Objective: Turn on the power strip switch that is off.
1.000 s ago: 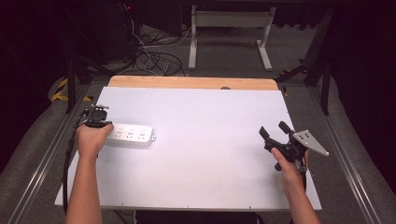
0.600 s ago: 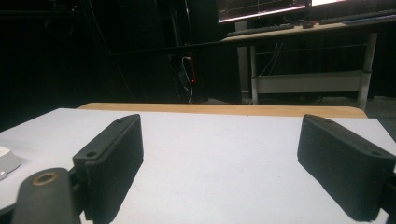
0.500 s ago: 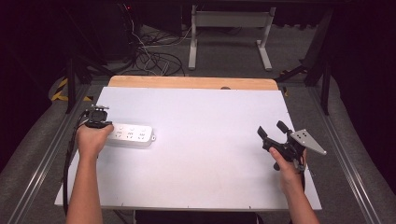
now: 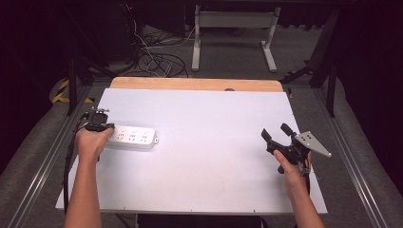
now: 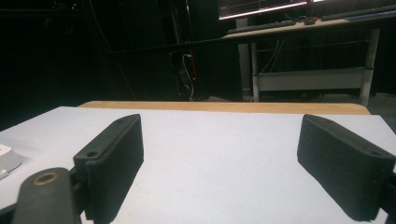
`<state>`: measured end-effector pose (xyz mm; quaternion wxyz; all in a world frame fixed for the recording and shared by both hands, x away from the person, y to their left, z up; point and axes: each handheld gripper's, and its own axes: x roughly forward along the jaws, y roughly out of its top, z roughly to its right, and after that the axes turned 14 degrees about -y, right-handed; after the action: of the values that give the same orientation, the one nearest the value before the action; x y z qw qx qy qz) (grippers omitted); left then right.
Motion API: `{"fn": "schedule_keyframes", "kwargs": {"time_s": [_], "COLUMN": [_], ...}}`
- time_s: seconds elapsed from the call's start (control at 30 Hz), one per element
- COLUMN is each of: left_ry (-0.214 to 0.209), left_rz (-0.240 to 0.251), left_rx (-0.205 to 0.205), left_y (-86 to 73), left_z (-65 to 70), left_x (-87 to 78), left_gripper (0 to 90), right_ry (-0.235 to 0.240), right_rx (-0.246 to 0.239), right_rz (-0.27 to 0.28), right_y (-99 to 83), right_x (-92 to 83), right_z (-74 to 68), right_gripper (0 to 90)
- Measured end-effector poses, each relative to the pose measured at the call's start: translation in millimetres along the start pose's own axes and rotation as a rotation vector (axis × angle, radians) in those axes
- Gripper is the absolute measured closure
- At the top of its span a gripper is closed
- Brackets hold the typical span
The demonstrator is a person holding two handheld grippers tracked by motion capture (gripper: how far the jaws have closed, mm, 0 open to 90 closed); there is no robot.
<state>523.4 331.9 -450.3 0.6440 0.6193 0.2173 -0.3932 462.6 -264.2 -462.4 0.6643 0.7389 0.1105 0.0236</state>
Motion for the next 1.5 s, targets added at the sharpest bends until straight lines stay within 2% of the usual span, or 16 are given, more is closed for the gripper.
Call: {"fn": "schedule_keyframes", "kwargs": {"time_s": [0.17,0.33,0.4,0.53,0.67,0.73,0.83,0.9,0.93,0.97,1.0,1.07,1.17,1.37,1.5], "left_ry": [-0.03,-0.037,-0.038,-0.067,-0.071,-0.047,-0.045,-0.023,-0.002,-0.002,0.005,0.038,0.046,0.038,0.042], "left_rz": [0.002,0.032,0.059,0.146,0.269,0.356,0.508,0.567,0.619,0.619,0.664,0.698,0.723,0.797,0.804], "left_rx": [-0.025,-0.018,-0.019,-0.026,-0.012,0.007,-0.005,0.003,0.015,0.015,0.011,0.065,0.098,0.095,0.101], "left_y": [0.1,-2.8,-5.1,-11.5,-22.5,-33.9,-58.1,-69.8,-75.1,-75.1,-78.5,-86.6,-98.3,-103.9,-103.9], "left_z": [-2.7,-6.1,-7.1,-7.8,-3.3,2.9,13.1,17.2,19.0,19.0,22.2,29.8,39.2,44.4,42.8], "left_x": [-3.2,-6.7,-9.4,-19.2,-35.4,-43.6,-55.9,-62.0,-71.3,-71.3,-78.1,-85.4,-91.7,-106.2,-106.7], "left_gripper": [86.2,86.1,86.5,87.2,87.3,87.3,87.3,87.5,87.4,87.5,87.5,87.4,87.2,87.0,86.6], "right_ry": [0.001,0.006,0.006,0.006,0.012,0.012,0.013,0.013,0.015,0.015,0.018,0.022,0.026,0.031,0.025], "right_rx": [0.002,0.0,0.003,-0.001,-0.004,-0.004,0.0,0.002,-0.001,-0.001,-0.002,-0.003,-0.006,-0.01,-0.018], "right_rz": [-0.002,-0.003,-0.005,-0.005,-0.003,-0.002,0.001,-0.001,0.001,0.001,0.003,0.006,0.001,0.003,0.001], "right_y": [-0.5,-0.7,-0.8,-1.1,-0.9,-0.8,-0.2,0.2,0.4,0.4,0.8,1.7,1.3,1.4,0.9], "right_x": [0.8,1.2,1.3,2.5,2.6,2.7,2.9,2.7,2.8,2.8,2.7,2.9,4.4,4.9,5.0], "right_z": [-0.7,-1.4,-2.0,-3.2,-5.0,-5.2,-5.2,-5.8,-5.9,-5.9,-6.3,-7.4,-8.2,-9.7,-10.3], "right_gripper": [15.1,15.2,15.2,15.3,15.6,15.6,15.6,15.6,15.6,15.6,15.7,15.8,15.8,15.8,15.8]}}
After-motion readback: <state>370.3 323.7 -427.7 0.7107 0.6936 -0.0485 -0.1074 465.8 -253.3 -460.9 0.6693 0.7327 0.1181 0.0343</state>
